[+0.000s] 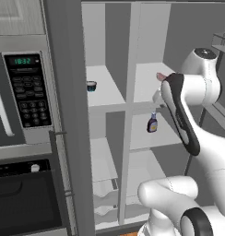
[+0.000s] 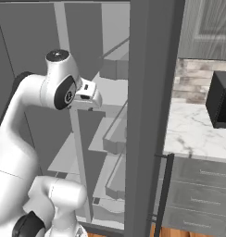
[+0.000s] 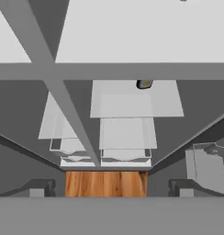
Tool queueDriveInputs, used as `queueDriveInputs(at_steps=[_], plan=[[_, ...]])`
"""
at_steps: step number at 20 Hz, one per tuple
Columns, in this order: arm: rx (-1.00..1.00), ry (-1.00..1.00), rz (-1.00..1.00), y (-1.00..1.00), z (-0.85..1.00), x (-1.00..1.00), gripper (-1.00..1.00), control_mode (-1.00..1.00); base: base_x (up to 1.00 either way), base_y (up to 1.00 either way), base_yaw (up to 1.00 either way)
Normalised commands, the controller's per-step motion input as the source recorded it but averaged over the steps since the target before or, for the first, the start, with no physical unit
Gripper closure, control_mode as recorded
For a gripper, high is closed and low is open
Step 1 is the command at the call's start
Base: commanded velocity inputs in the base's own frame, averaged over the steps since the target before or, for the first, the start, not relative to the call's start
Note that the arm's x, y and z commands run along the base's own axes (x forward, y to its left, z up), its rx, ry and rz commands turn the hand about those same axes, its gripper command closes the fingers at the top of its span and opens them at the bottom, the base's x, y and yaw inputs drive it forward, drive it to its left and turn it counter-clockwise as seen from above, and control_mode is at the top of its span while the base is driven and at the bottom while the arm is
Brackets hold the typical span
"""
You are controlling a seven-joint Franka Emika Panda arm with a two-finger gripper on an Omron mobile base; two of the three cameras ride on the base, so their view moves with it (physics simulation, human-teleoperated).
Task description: There's a steak in the fridge that needs to be moved to the freezer for freezing. Pick up the steak from the fridge, place it on any shelf in the freezer, and close the fridge and freezer doors when done.
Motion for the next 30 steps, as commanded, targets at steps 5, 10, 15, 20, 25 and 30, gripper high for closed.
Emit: queueDriveInputs(at_steps=[5, 10, 15, 20, 25, 30], plan=[[-0.02, -0.06, 0.00, -0.34, 0.15, 0.00, -1.00, -1.00, 0.00, 0.00, 0.00], [-0.02, -0.03, -0.04, -0.15, 0.06, 0.38, -1.00, -1.00, 0.00, 0.00, 0.00], [0.00, 0.00, -0.08, -0.19, 0.08, 0.41, -1.00, -1.00, 0.00, 0.00, 0.00], [0.00, 0.01, -0.01, -0.15, 0.01, 0.55, -1.00, -1.00, 0.00, 0.00, 0.00], [0.00, 0.00, 0.00, -0.30, 0.00, 0.56, -1.00, -1.00, 0.00, 0.00, 0.00], [0.00, 0.00, 0.00, -0.19, 0.00, 0.62, -1.00, -1.00, 0.00, 0.00, 0.00]])
